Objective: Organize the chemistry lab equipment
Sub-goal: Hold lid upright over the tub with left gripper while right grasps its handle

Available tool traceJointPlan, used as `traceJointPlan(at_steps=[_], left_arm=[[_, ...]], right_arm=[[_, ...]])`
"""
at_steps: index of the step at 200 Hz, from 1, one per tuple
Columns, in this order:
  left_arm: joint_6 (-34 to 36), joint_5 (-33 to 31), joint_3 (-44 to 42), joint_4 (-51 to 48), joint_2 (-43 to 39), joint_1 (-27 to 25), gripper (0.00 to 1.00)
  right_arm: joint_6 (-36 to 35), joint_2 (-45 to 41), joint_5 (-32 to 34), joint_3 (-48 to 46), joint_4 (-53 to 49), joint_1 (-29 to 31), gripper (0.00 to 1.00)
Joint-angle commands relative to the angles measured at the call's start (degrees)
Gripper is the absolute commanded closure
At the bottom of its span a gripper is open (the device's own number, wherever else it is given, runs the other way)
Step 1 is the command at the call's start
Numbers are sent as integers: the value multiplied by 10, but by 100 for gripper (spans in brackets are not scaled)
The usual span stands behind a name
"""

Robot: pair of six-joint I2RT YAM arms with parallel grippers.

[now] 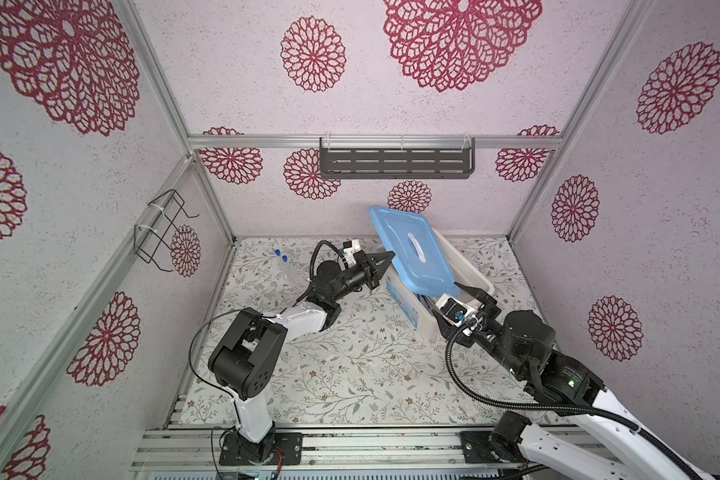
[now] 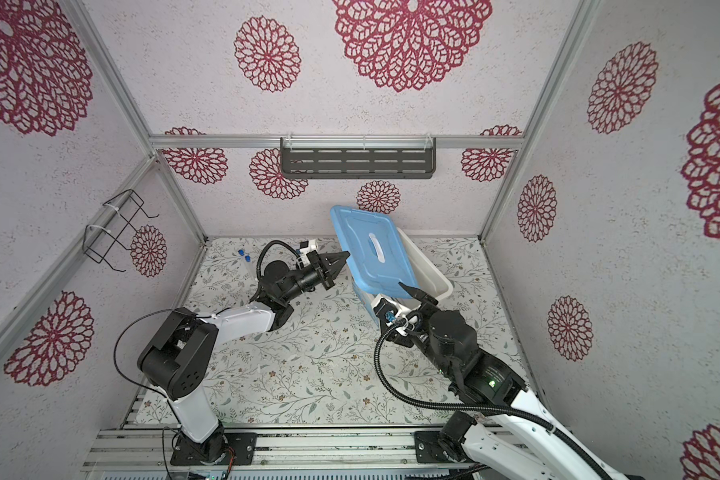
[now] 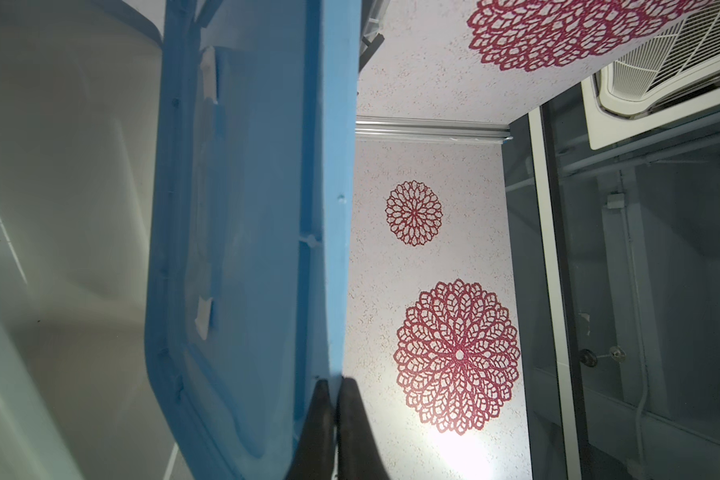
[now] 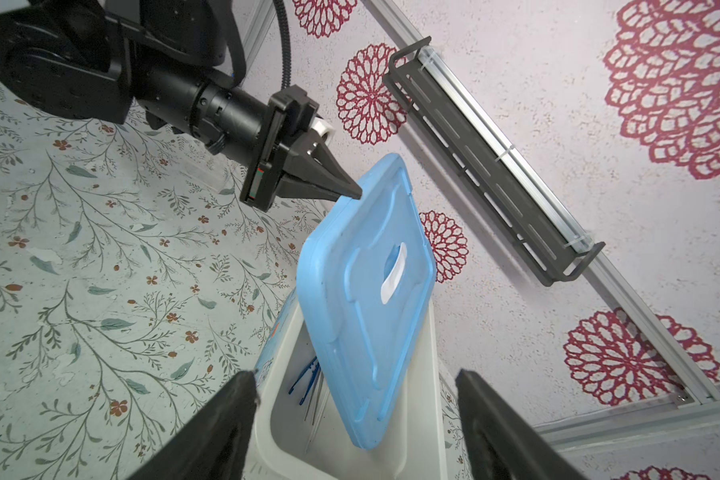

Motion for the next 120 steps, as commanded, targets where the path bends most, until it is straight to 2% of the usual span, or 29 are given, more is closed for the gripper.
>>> traceJointPlan(at_steps=[1, 45, 53, 95, 120], left_arm=[[-2, 5, -26, -23, -1, 16, 95], [-21, 22, -41, 34, 52, 18, 92], [-22, 23, -44, 47, 58, 18, 92], [2, 27, -64, 34, 55, 21, 89], [6, 29, -70, 34, 62, 23, 84]], right_arm=[[11, 11, 27, 29, -12, -4, 21], [50, 53, 21, 78, -25, -6, 18], [77, 69, 19, 98, -31, -9, 18], [313, 190, -56, 229, -112, -22, 20], [390, 267, -82, 297, -172, -55, 23]])
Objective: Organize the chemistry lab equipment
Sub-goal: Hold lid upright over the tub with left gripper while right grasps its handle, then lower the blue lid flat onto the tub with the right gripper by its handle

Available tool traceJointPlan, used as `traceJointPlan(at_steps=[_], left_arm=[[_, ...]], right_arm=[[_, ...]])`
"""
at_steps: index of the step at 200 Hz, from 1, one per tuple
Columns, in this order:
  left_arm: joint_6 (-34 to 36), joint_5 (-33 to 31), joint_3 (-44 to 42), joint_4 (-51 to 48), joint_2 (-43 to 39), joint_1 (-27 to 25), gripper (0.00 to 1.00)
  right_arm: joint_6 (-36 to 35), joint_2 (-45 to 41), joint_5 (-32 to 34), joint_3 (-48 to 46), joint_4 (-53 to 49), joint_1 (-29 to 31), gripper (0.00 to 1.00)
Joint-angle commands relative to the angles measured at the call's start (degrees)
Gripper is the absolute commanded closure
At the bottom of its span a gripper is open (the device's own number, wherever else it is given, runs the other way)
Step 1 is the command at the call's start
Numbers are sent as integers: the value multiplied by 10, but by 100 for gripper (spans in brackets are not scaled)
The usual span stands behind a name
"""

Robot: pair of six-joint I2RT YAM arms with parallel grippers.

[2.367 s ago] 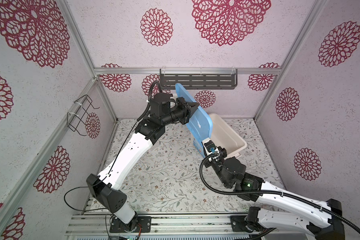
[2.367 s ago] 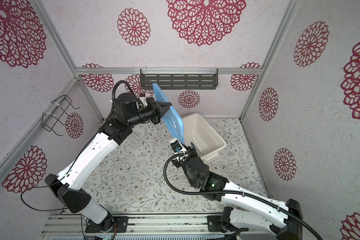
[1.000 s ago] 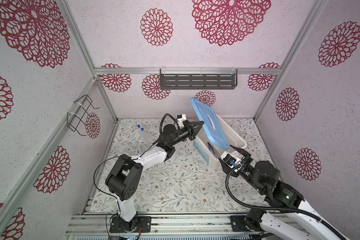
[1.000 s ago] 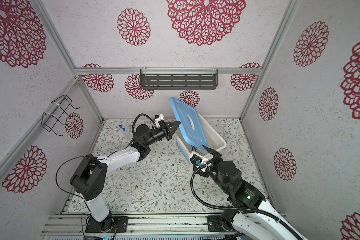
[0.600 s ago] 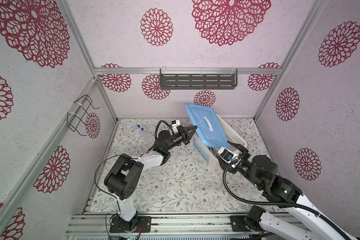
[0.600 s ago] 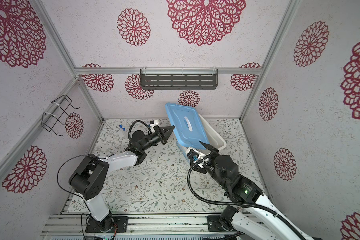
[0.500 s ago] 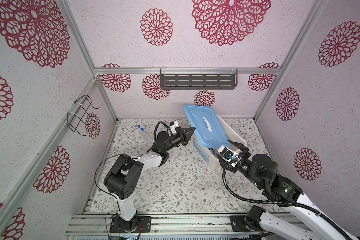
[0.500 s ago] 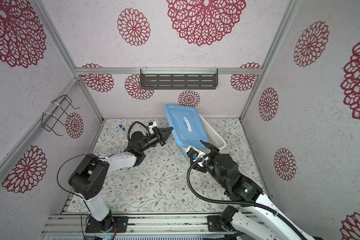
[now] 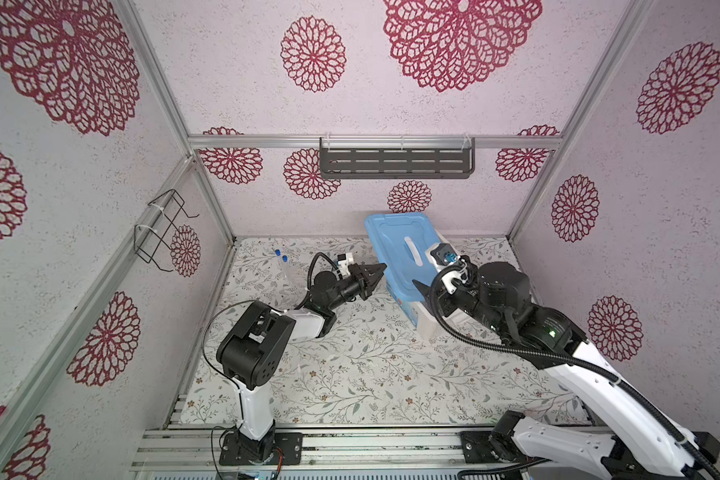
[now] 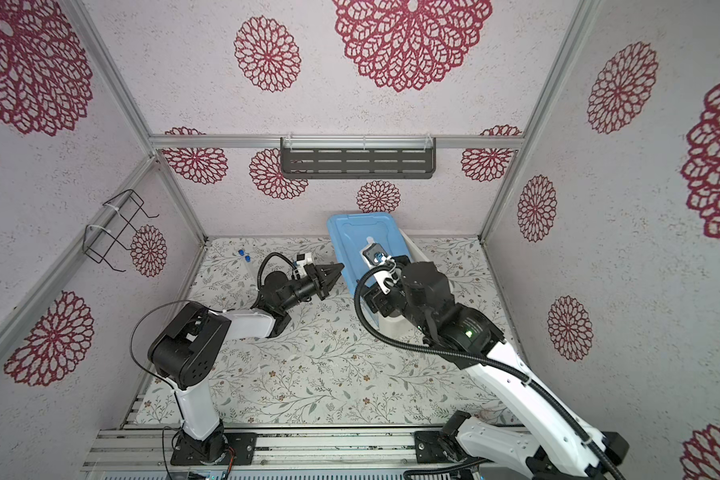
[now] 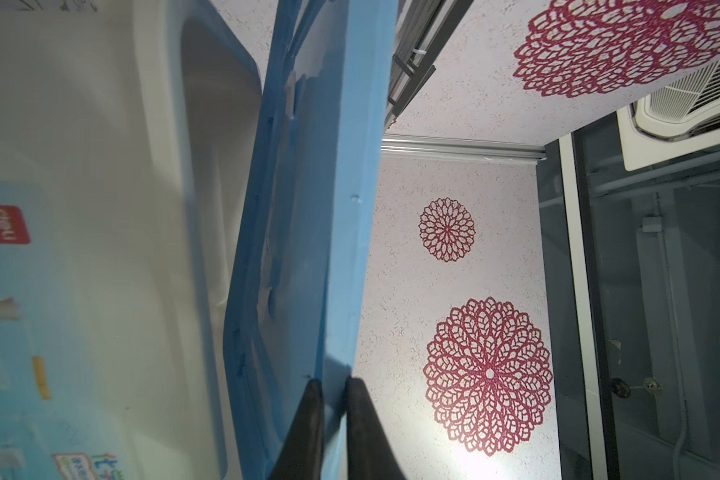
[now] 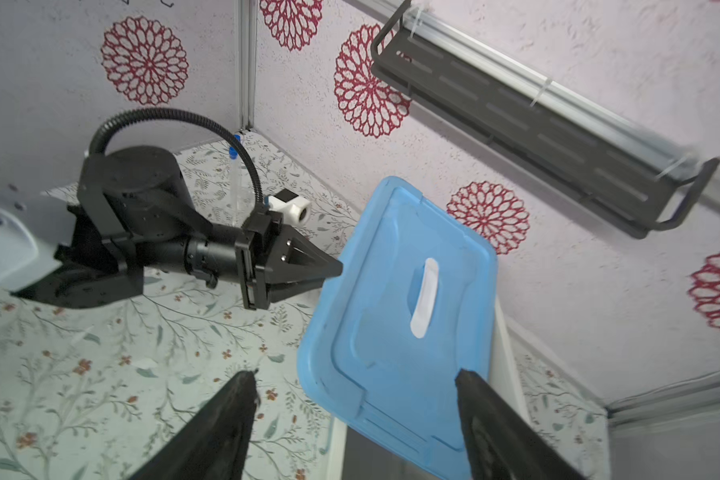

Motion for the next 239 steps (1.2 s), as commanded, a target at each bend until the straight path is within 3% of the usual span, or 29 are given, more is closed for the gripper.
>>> traceJointPlan(at_steps=[1, 38, 91, 140, 239], left_arm=[[-3, 12, -12, -27, 16, 4, 84], [-3, 21, -13, -31, 34, 5, 78], [10, 25, -13, -52, 34, 8, 75], [72, 47, 13, -154, 18, 9, 75], [70, 57, -9, -150, 27, 24, 75]], right_arm=[[138, 59, -41, 60, -74, -31, 23], [174, 169, -99, 144, -151, -112, 27], [162, 287, -152, 192, -160, -193, 36], [105, 390, -148, 274, -186, -212, 43], [39, 513, -154, 383, -196, -235, 50]])
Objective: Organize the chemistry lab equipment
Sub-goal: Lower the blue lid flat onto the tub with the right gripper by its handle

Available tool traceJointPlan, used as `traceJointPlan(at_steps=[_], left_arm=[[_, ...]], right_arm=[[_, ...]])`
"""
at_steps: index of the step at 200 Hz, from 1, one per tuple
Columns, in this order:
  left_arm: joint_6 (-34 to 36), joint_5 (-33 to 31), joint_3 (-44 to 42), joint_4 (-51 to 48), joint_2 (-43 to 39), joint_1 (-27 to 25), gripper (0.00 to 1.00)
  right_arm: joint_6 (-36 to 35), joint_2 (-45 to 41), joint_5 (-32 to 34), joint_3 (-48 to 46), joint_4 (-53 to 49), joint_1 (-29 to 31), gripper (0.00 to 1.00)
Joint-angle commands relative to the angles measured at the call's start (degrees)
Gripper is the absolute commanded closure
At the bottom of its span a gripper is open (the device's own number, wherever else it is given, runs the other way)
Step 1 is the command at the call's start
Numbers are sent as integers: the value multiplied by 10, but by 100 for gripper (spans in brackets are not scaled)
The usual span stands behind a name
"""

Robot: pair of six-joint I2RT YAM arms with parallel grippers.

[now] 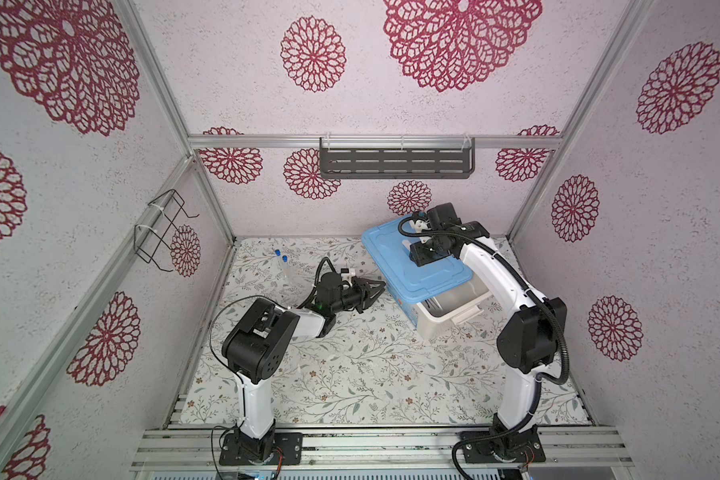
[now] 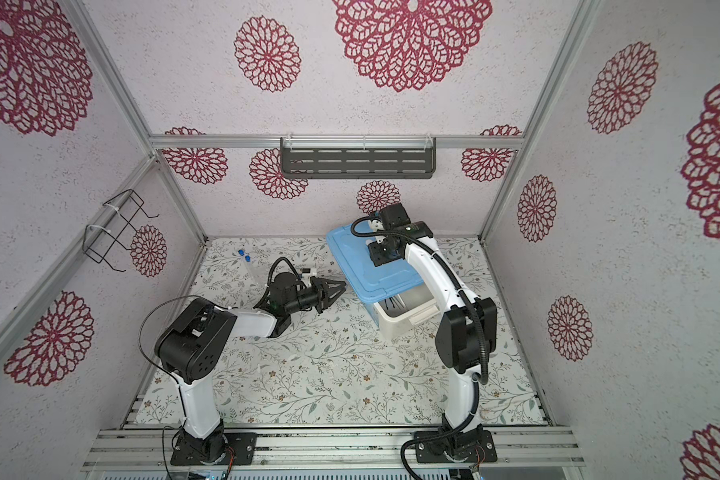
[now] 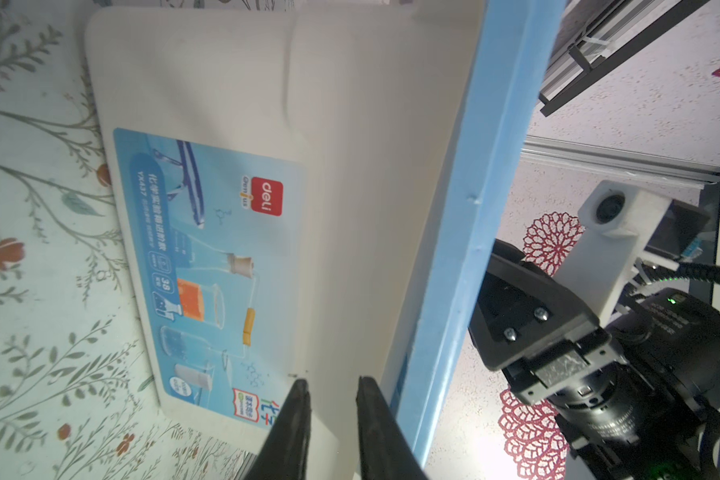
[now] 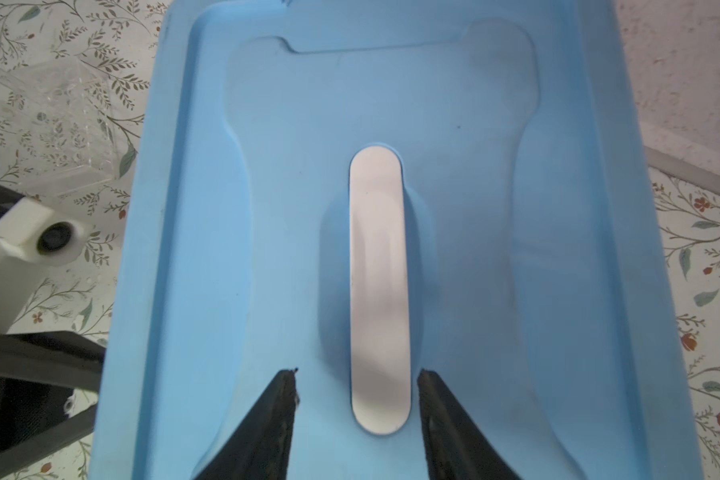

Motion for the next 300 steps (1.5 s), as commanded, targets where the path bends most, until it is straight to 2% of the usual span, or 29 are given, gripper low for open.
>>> traceJointPlan(at_steps=[1, 70, 113, 257, 300], left_arm=[[10, 9, -10, -1, -2, 13, 75], [24, 14, -9, -18, -2, 26, 72], [22, 14, -4, -16, 1, 28, 72], [37, 14, -3, -23, -18, 35, 71], [46, 8, -2, -17, -25, 39, 69]], right_arm=[[-22, 9, -12, 32, -13, -8, 51], [-54, 57, -18, 81, -33, -9, 57], [-59, 58, -17, 82, -42, -9, 65], [-84, -56, 37, 1, -68, -12, 75], [-107, -115, 42, -80, -47, -26, 76]])
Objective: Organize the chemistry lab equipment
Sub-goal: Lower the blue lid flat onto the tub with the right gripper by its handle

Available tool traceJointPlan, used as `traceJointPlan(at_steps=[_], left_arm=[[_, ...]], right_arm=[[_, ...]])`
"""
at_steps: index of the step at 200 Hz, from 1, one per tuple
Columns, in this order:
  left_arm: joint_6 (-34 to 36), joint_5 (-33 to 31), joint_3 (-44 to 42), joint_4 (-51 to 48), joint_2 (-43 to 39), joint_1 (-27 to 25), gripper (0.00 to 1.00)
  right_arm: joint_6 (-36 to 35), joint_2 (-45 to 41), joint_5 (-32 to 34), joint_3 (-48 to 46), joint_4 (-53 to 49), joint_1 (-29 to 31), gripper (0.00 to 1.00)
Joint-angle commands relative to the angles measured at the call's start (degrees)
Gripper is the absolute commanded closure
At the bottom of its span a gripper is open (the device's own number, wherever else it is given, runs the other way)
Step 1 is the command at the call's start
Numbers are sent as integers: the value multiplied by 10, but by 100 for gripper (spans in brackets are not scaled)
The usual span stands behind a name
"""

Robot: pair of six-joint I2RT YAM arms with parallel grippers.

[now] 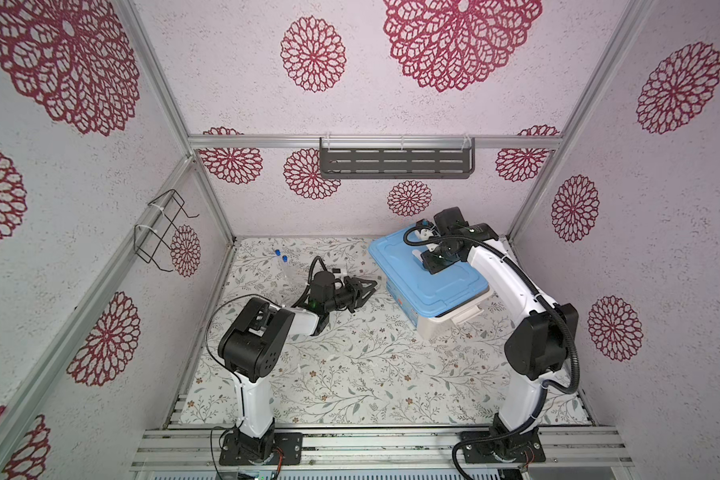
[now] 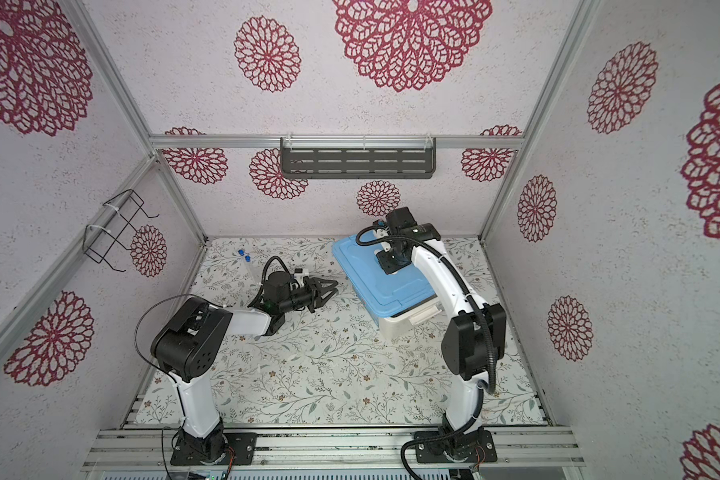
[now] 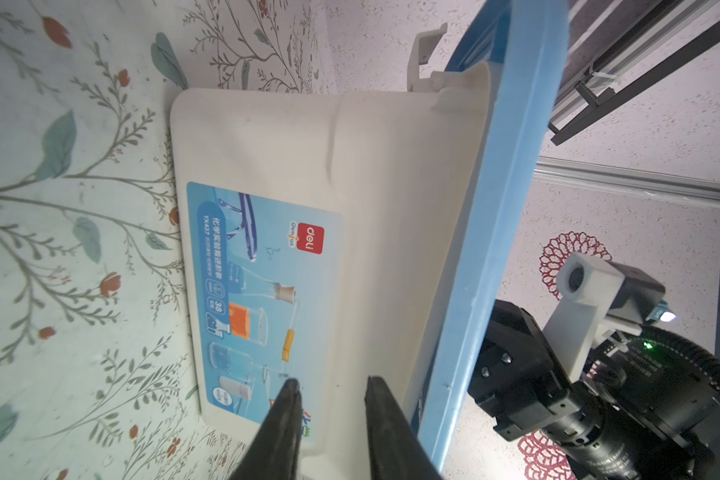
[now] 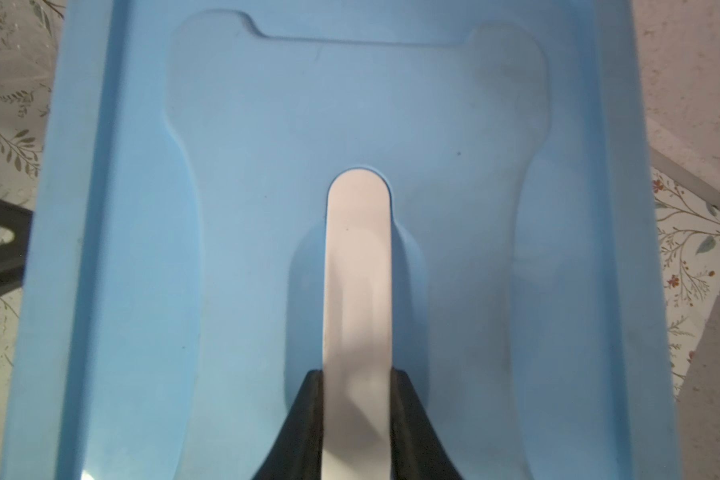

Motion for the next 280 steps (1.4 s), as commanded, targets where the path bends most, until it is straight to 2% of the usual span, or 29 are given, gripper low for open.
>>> traceJointPlan(at_steps=[1, 41, 80, 95, 132, 154, 162, 174, 196, 211, 226, 243, 260, 280], left_arm=[[9, 2, 6, 12, -22, 7, 69], [42, 5, 49, -26, -21, 11, 66], [179, -32, 141, -207, -49, 12, 56], [222, -50, 176, -255, -51, 15, 53], [311, -73, 269, -364, -20, 23, 50], [377, -92, 330, -435, 8, 25, 47], [394, -96, 351, -452, 33, 25, 46], [409, -101, 378, -466, 55, 25, 45], [435, -105, 429, -493, 94, 21, 44], [461, -113, 465, -523, 117, 15, 44], [472, -113, 491, -538, 135, 12, 43], [473, -118, 502, -539, 140, 10, 42], [474, -121, 512, -547, 142, 7, 41], [474, -119, 516, -544, 138, 2, 40]], right_arm=[[-24, -61, 12, -27, 9, -14, 76], [-41, -102, 0, -80, 15, -25, 75], [-44, -114, 5, -102, 26, -36, 75], [-50, -117, 9, -110, 29, -37, 70], [-87, -141, 19, -165, 57, -51, 63], [-78, -152, 11, -179, 65, -58, 62], [-67, -158, 11, -183, 70, -59, 59], [-42, -169, 18, -192, 86, -60, 49], [31, -191, 22, -191, 101, -63, 45], [116, -216, 42, -197, 114, -69, 39], [211, -247, 45, -214, 115, -81, 39], [286, -283, 36, -241, 108, -102, 37], [317, -314, 24, -268, 94, -137, 33], [315, -344, 9, -302, 94, -193, 28]])
